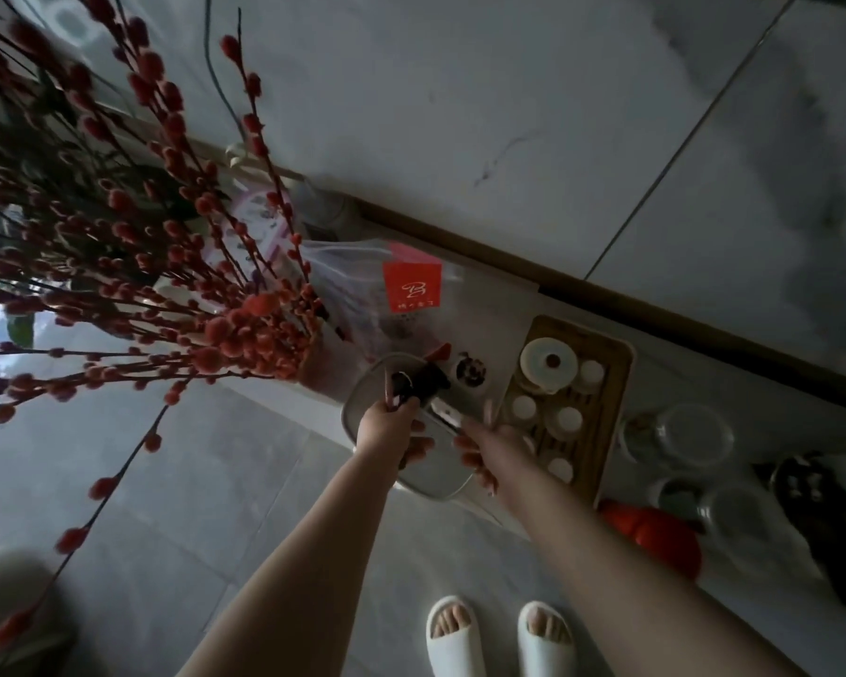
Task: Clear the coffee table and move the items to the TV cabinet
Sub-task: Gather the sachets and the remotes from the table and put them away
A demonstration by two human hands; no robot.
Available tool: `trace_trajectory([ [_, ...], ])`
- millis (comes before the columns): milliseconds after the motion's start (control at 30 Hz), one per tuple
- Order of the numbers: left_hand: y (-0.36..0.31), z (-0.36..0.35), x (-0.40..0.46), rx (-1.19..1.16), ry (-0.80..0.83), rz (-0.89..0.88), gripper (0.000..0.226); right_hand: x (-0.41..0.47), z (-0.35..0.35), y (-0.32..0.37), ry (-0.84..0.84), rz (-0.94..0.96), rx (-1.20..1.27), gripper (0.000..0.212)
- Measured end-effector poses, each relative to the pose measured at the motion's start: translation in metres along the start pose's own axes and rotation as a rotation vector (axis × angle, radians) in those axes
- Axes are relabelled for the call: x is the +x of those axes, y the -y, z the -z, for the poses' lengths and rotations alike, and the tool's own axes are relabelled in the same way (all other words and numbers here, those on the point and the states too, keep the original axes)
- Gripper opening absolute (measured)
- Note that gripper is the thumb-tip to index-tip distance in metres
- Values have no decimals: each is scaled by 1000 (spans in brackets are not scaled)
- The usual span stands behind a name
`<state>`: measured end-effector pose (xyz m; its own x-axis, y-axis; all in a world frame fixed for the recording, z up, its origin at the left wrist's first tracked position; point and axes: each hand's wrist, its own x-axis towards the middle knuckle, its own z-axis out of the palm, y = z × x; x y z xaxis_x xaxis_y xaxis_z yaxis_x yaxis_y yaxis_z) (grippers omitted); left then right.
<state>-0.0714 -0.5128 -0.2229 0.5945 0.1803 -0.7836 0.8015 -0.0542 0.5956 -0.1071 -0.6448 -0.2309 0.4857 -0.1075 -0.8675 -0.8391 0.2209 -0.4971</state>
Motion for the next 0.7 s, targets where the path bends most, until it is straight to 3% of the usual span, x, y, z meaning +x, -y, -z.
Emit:
trace_trajectory([
  [200, 18, 6, -23, 132, 14, -46, 23, -21, -2, 5, -22, 5, -105, 16],
  [300, 29, 8, -35, 133, 43, -17, 26, -35, -2, 3, -12, 17, -171, 16],
  [433, 46, 5, -36, 75, 25, 60, 12, -43, 3, -11, -5, 27, -189, 15],
  [567, 60, -6, -24, 142, -24, 25, 8, -39, 11, -31, -22, -8, -227, 9],
  [700, 62, -18, -15, 186, -63, 17, 24, -35, 20, -45, -40, -20, -200, 12],
])
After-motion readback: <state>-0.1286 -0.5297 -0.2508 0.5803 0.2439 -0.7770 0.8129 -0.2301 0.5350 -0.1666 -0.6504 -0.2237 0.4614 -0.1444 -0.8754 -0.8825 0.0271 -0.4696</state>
